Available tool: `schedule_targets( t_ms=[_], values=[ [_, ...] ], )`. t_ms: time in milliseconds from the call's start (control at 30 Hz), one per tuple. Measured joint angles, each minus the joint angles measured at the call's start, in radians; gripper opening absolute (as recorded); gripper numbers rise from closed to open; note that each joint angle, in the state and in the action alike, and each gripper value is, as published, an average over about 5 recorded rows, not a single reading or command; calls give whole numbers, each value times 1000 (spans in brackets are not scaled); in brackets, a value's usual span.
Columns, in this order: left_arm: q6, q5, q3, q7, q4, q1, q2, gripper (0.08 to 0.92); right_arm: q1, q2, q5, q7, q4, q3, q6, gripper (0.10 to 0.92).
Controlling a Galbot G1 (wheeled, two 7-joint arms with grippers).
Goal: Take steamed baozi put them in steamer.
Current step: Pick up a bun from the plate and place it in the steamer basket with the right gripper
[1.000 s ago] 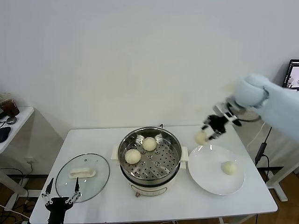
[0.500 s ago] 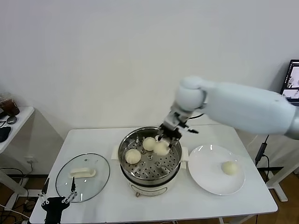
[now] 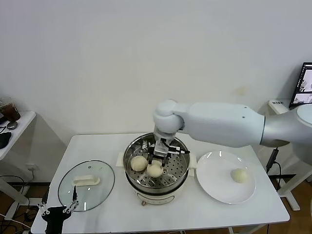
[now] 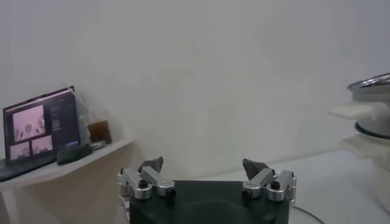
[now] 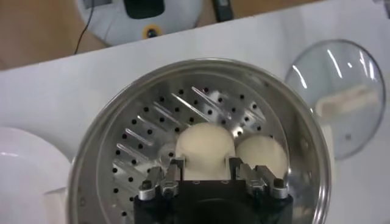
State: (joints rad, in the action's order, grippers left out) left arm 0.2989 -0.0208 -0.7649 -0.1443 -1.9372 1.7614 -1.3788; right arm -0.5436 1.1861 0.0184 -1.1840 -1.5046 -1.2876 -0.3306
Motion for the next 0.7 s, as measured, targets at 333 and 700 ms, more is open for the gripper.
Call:
schedule_targets(
  t_ms=[333, 700],
  values=[
    [1, 1, 1, 0, 1, 3, -3, 823, 22, 11, 21, 9, -10, -15, -72, 496],
    [2, 2, 6, -1, 4, 1, -5, 823, -4, -15, 35, 15, -7, 4, -105, 748]
  ],
)
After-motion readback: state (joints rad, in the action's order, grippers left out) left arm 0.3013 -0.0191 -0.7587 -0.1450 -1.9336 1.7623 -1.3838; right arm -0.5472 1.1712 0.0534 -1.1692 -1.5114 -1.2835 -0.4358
